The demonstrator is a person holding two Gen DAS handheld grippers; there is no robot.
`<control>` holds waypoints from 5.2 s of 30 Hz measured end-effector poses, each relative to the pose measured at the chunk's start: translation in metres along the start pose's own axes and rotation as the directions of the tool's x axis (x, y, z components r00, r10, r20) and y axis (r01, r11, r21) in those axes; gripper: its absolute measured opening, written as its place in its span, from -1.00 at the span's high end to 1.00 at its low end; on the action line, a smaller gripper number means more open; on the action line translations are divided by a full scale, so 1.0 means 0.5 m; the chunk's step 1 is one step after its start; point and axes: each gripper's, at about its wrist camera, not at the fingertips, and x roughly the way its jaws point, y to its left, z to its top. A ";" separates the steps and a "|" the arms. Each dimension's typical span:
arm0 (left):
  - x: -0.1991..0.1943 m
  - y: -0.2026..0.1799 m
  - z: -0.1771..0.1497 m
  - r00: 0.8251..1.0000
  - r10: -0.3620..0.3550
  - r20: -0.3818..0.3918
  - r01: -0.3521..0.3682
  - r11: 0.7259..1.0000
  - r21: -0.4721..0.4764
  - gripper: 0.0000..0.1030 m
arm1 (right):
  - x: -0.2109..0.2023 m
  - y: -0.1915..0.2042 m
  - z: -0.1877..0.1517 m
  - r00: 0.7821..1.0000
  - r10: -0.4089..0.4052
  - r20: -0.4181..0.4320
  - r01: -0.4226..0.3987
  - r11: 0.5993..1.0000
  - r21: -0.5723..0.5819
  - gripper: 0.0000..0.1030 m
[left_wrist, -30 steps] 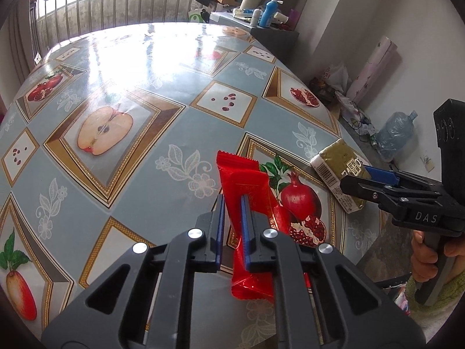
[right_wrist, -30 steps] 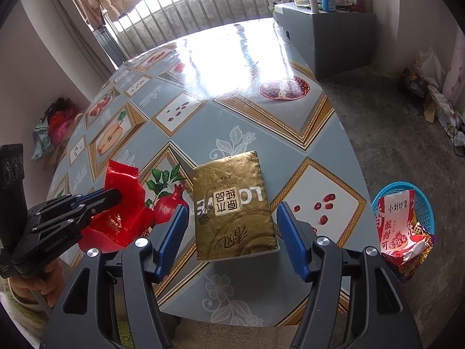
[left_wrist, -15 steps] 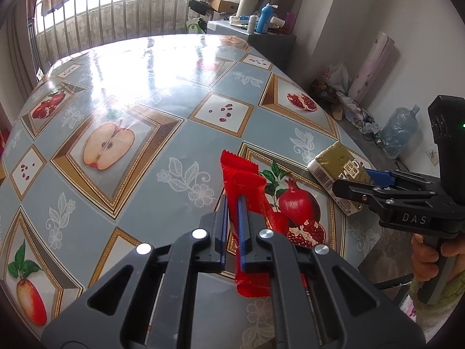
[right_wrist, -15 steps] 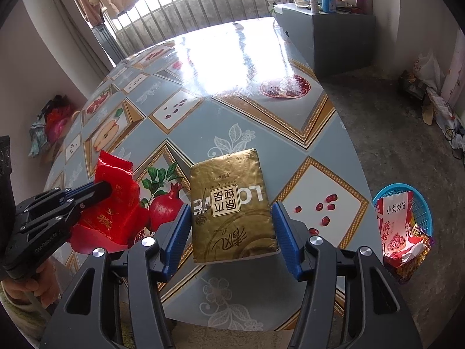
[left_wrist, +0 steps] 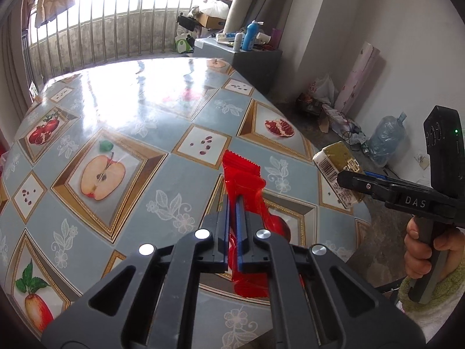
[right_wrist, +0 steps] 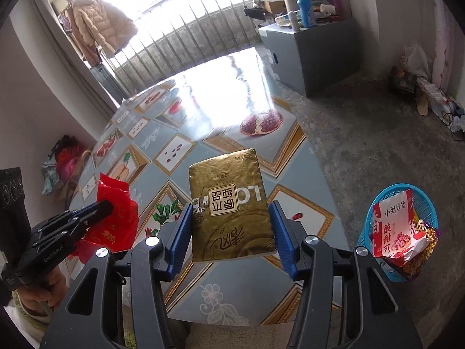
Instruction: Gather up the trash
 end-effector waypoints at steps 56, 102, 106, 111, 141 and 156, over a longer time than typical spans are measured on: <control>0.073 -0.418 0.154 0.975 -0.223 0.026 0.214 0.958 0.190 -0.75 | -0.257 -0.326 -0.073 0.886 -0.403 0.228 0.307 0.880 0.364 -0.50; -0.074 -0.114 -0.153 0.846 0.479 -0.234 -0.505 0.860 -0.067 -0.83 | -0.103 -0.009 -0.215 0.845 -0.533 -0.043 0.528 0.844 -0.092 -0.88; -0.075 -0.119 -0.150 0.851 0.472 -0.229 -0.497 0.865 -0.065 -0.83 | -0.110 -0.010 -0.213 0.845 -0.533 -0.032 0.529 0.844 -0.087 -0.88; -0.081 -0.123 -0.146 0.857 0.466 -0.218 -0.489 0.870 -0.065 -0.83 | -0.114 -0.005 -0.210 0.846 -0.533 -0.022 0.529 0.844 -0.090 -0.88; -0.094 -0.111 -0.148 0.864 0.458 -0.208 -0.484 0.870 -0.094 -0.83 | -0.127 0.024 -0.205 0.843 -0.538 0.014 0.535 0.835 -0.126 -0.88; -0.094 -0.110 -0.148 0.864 0.458 -0.208 -0.484 0.870 -0.092 -0.83 | -0.131 0.029 -0.199 0.844 -0.536 0.021 0.534 0.836 -0.129 -0.88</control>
